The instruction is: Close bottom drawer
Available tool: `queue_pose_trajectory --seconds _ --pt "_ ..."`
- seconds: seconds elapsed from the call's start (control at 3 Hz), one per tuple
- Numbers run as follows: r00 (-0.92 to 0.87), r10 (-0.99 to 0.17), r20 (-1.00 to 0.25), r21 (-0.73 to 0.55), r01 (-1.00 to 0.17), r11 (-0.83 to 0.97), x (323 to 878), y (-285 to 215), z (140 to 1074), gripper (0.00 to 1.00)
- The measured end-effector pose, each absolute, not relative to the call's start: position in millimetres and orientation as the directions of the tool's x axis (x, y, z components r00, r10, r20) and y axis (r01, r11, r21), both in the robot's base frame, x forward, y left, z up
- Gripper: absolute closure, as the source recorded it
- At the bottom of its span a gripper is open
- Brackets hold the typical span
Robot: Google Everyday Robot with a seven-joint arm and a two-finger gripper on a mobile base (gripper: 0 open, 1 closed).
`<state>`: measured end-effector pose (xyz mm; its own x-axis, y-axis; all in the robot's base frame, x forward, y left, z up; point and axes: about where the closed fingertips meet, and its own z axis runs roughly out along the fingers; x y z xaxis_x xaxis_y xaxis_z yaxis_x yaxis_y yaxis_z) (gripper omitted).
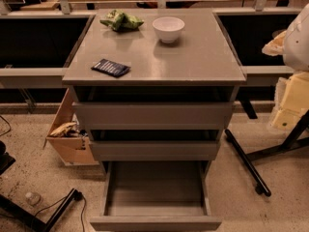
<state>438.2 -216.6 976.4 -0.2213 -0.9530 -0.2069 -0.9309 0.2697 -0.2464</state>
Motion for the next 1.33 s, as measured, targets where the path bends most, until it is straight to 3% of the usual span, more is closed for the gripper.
queue_pose_trajectory --seconds 0.67,1.33 --pt "-0.234 -0.946 -0.225 -0.240 -0.928 0.286 430 -212 961 0.00" --pt "-0.326 -0.888 -0.325 -0.246 -0.878 0.412 380 -209 873 0.00"
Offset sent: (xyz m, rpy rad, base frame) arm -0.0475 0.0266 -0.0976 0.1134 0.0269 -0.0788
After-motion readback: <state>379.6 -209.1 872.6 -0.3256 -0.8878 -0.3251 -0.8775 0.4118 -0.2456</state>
